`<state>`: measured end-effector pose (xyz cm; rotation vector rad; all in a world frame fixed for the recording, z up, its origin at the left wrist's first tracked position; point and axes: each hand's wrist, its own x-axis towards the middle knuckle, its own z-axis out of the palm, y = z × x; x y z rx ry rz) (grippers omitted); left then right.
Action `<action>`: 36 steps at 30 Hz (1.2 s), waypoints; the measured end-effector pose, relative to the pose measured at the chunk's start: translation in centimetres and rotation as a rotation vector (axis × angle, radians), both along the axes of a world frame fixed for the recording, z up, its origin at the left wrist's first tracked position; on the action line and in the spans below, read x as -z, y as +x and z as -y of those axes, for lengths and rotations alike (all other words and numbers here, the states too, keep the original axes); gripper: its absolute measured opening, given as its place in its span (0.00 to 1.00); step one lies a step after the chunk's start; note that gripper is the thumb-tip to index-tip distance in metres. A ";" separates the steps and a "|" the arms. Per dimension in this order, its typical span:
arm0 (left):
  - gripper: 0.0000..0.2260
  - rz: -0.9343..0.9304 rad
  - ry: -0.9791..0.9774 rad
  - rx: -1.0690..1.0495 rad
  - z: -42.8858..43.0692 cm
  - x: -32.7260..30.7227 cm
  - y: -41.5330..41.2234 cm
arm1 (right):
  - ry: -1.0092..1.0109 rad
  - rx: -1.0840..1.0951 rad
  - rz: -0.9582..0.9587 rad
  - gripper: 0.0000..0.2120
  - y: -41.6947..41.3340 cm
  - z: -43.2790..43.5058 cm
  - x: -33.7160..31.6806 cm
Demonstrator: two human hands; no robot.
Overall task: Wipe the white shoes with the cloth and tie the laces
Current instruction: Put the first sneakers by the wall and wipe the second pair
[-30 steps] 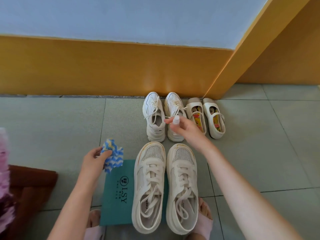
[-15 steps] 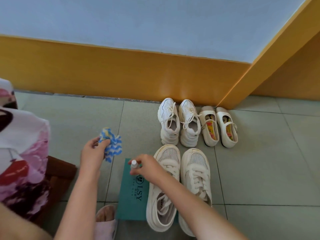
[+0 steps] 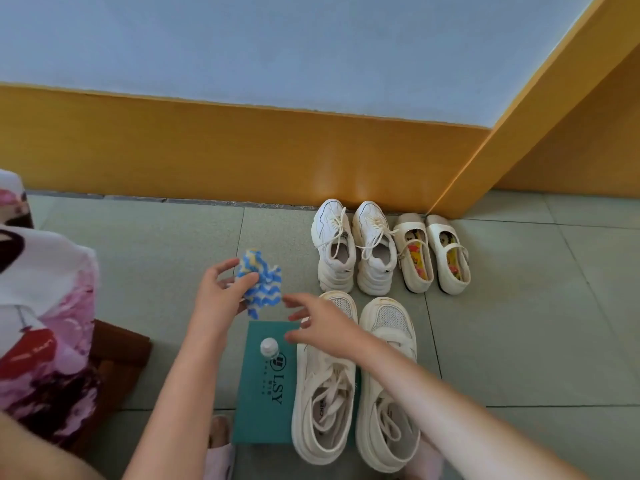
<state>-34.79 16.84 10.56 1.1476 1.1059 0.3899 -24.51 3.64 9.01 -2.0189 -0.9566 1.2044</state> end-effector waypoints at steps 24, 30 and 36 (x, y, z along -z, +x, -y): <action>0.12 0.031 -0.224 0.400 13.9 -1.2 16.4 | 0.296 0.834 -0.252 0.13 14.5 12.0 -0.6; 0.20 -0.243 0.458 0.481 16.7 2.0 12.7 | 0.239 0.801 -0.183 0.12 16.5 14.2 3.0; 0.42 -0.517 0.436 0.621 20.3 4.3 9.5 | 0.172 0.605 -0.062 0.14 15.6 14.5 6.3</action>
